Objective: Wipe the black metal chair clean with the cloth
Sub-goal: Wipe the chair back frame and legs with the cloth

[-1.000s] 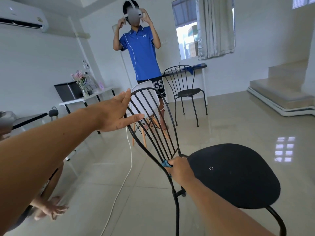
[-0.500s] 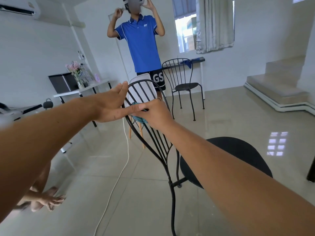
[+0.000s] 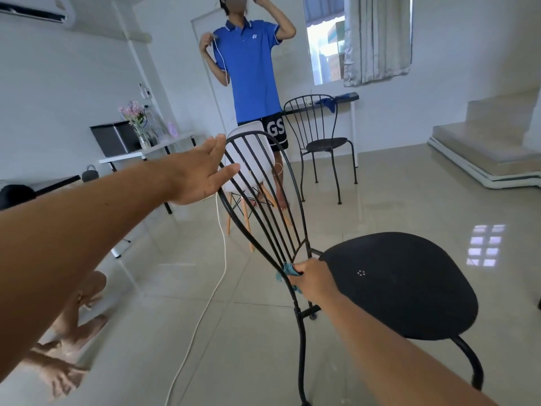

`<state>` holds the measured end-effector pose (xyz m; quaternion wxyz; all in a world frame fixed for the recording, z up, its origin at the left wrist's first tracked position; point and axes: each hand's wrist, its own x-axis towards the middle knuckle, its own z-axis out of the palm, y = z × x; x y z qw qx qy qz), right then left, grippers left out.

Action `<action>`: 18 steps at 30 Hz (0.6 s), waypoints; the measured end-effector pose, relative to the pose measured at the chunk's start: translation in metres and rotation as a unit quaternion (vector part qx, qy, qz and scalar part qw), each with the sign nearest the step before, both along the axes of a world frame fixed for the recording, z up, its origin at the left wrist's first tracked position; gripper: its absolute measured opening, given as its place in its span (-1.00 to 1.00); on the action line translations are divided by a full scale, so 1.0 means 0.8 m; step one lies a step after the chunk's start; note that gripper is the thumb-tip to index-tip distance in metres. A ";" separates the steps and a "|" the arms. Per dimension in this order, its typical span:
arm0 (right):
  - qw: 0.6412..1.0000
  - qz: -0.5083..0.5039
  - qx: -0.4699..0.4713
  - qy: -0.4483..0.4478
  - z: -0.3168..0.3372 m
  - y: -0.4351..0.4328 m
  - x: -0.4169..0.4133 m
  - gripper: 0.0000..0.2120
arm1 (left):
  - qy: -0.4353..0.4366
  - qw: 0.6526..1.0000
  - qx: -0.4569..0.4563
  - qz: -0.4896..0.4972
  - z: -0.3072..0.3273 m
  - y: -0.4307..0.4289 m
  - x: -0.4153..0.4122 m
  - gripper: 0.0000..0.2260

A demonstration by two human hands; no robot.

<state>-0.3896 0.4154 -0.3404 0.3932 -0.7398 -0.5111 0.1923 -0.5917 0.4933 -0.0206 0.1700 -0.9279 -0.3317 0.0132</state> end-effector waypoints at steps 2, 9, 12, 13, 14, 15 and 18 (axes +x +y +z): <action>1.000 0.002 -0.027 0.003 0.004 0.001 0.005 -0.67 | -0.001 1.000 0.006 -0.007 -0.002 0.010 -0.002 -0.23; 0.991 -0.024 0.132 -0.017 0.160 0.016 0.023 -0.77 | 0.029 0.999 0.034 -0.002 0.010 0.021 0.003 -0.24; 0.966 -0.012 0.256 -0.039 0.240 0.036 0.013 -0.81 | 0.034 0.998 0.048 -0.001 0.013 0.026 0.007 -0.22; 0.958 -0.001 0.284 -0.049 0.261 0.047 0.008 -0.82 | 0.031 0.998 0.049 0.001 0.013 0.026 0.008 -0.23; 0.951 0.005 0.303 -0.059 0.277 0.058 0.003 -0.83 | 0.026 0.998 0.049 0.006 0.012 0.025 0.008 -0.24; 0.948 0.005 0.311 -0.066 0.289 0.070 -0.001 -0.83 | 0.020 0.999 0.046 0.011 0.011 0.023 0.008 -0.25; 0.954 0.016 0.295 -0.047 0.294 0.093 -0.011 -0.82 | 0.003 0.999 0.045 0.026 0.009 0.017 0.009 -0.28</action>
